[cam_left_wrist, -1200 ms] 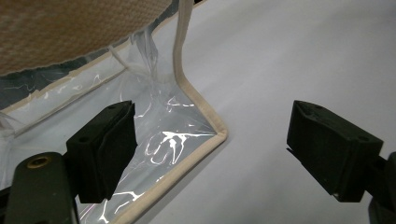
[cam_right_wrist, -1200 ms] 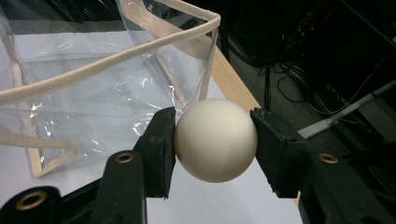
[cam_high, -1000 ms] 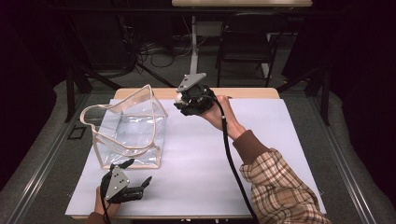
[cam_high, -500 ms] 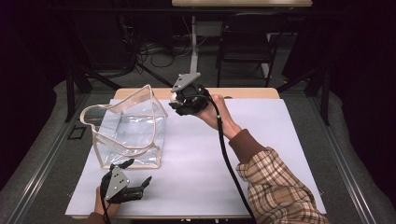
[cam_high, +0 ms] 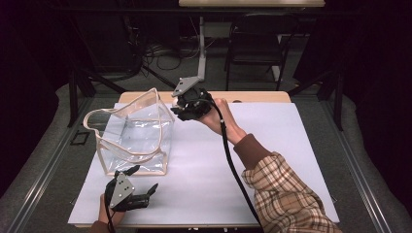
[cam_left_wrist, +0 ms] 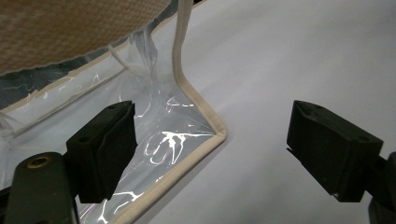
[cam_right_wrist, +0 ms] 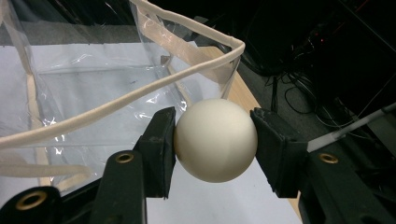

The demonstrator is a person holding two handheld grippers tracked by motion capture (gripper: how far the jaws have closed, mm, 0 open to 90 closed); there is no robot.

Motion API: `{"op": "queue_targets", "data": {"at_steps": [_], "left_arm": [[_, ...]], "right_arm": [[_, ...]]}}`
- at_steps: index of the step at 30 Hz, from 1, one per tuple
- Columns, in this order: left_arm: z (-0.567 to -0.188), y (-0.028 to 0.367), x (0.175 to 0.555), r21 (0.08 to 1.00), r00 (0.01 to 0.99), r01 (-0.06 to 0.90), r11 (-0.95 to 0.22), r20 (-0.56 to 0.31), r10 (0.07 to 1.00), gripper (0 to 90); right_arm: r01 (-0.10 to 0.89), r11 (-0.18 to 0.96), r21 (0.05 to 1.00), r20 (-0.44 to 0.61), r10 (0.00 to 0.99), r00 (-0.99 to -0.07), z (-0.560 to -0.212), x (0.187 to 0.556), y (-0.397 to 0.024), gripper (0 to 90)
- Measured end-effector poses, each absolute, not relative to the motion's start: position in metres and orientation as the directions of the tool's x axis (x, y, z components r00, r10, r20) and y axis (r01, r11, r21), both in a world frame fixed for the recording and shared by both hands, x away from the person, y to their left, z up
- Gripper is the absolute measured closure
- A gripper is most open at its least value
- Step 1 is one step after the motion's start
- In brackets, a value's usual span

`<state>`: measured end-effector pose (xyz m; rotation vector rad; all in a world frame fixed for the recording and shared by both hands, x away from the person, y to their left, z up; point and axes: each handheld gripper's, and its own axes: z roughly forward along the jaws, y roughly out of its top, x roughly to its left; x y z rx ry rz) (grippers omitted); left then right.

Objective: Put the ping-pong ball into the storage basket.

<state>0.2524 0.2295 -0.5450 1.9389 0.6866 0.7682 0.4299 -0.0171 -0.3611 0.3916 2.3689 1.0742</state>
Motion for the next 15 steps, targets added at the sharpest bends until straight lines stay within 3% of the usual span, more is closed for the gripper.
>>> {"op": "queue_targets", "data": {"at_steps": [15], "left_arm": [[-0.545,0.230,0.252,0.888,0.653,0.153,-0.433,0.238,0.719,16.0]], "right_arm": [[0.039,0.641,0.766,-0.322,0.436,-0.841,-0.361,0.429,-0.005,51.0]]}}
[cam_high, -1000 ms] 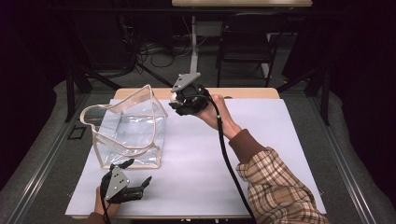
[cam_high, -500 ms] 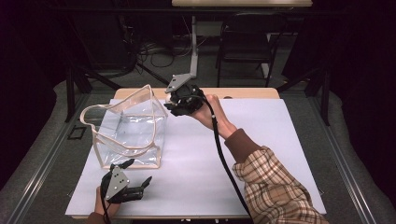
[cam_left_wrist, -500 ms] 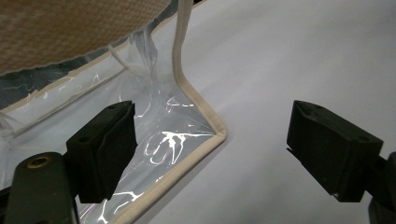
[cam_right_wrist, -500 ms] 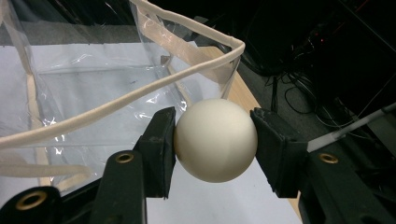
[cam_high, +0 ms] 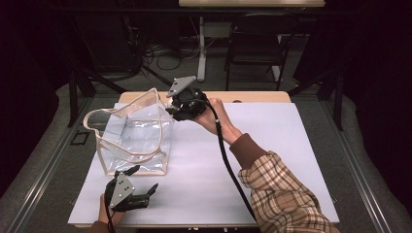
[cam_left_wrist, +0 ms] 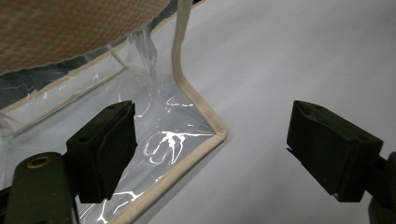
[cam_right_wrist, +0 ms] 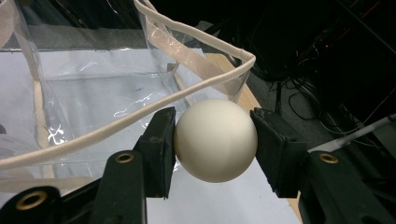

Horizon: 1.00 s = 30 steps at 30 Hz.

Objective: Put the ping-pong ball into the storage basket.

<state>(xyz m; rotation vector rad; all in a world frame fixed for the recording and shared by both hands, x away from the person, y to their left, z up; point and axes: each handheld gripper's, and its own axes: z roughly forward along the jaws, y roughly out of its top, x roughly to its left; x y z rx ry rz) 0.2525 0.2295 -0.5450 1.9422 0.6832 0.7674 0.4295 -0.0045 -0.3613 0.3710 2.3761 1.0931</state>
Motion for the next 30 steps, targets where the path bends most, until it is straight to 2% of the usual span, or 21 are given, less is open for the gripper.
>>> {"op": "queue_targets", "data": {"at_steps": [30], "left_arm": [[-0.545,0.230,0.252,0.888,0.653,0.153,-0.434,0.238,0.719,16.0]], "right_arm": [[0.012,0.646,0.764,-0.334,0.410,-0.849,-0.360,0.427,0.014,51.0]]}}
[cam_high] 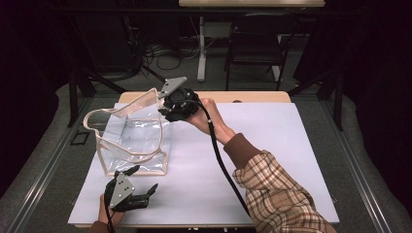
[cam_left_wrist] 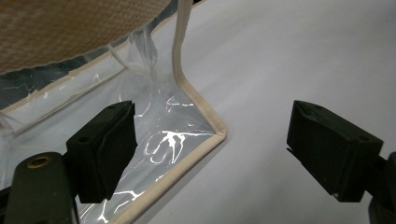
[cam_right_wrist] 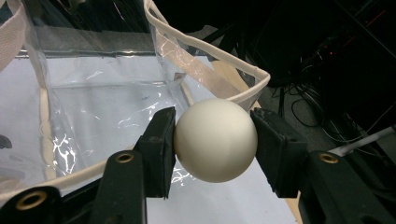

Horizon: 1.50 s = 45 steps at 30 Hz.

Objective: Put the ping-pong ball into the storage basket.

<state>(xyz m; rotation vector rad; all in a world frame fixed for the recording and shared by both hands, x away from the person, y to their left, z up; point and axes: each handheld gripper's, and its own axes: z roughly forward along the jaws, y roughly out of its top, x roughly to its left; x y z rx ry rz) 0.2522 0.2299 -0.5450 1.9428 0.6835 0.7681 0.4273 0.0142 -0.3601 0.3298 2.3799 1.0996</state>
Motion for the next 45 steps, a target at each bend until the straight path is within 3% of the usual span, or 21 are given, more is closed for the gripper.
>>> {"op": "queue_targets", "data": {"at_steps": [45], "left_arm": [[-0.545,0.230,0.252,0.887,0.653,0.154,-0.435,0.239,0.719,16.0]], "right_arm": [[-0.003,0.651,0.759,-0.310,0.357,-0.881,-0.365,0.423,0.051,51.0]]}}
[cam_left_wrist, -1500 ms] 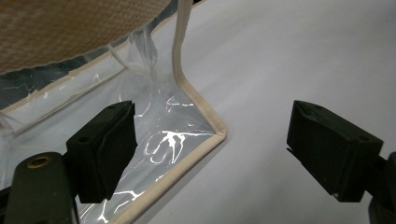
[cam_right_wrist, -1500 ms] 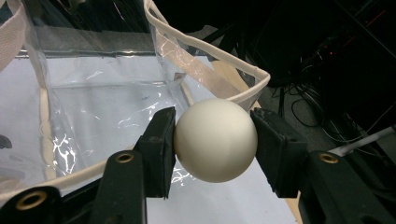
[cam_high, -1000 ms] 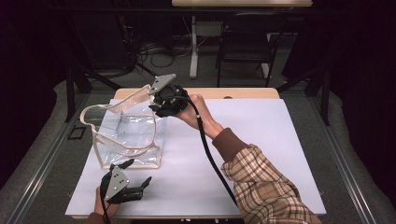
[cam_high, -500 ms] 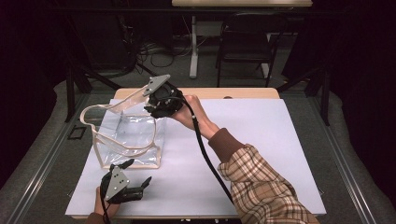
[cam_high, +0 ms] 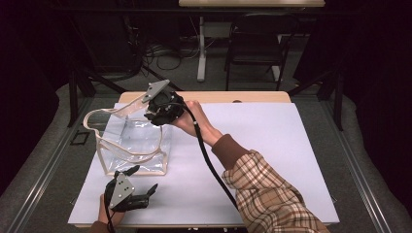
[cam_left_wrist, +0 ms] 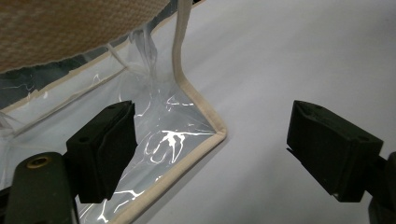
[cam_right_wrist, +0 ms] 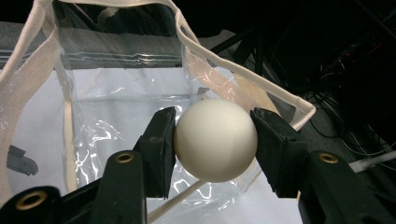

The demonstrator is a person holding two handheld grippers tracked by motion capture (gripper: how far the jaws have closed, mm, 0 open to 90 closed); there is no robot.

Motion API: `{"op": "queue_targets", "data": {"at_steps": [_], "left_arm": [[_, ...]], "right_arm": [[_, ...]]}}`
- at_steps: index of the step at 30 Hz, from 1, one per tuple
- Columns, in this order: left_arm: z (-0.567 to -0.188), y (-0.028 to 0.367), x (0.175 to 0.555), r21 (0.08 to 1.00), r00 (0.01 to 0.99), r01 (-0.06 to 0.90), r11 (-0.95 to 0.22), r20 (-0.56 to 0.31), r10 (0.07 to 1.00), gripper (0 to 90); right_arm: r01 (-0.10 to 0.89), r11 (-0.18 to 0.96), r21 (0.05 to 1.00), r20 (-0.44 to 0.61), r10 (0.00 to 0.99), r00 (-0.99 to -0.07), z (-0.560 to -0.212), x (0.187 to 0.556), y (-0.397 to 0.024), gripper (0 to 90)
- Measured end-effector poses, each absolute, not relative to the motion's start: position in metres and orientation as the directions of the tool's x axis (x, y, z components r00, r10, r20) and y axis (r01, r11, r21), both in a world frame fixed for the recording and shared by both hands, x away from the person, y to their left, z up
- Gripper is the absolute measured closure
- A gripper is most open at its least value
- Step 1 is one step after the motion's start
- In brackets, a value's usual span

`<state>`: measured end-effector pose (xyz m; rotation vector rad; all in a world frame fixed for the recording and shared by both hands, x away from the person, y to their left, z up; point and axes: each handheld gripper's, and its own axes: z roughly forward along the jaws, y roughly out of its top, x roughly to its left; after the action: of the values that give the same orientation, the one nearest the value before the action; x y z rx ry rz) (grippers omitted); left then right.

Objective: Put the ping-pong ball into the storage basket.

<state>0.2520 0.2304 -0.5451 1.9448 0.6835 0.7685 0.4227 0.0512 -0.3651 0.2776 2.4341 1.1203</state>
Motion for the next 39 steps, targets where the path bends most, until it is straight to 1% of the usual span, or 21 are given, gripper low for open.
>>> {"op": "queue_targets", "data": {"at_steps": [39], "left_arm": [[-0.545,0.230,0.251,0.884,0.654,0.149,-0.443,0.249,0.715,16.0]], "right_arm": [[0.013,0.689,0.724,-0.288,0.319,-0.903,-0.382,0.421,0.073,51.0]]}}
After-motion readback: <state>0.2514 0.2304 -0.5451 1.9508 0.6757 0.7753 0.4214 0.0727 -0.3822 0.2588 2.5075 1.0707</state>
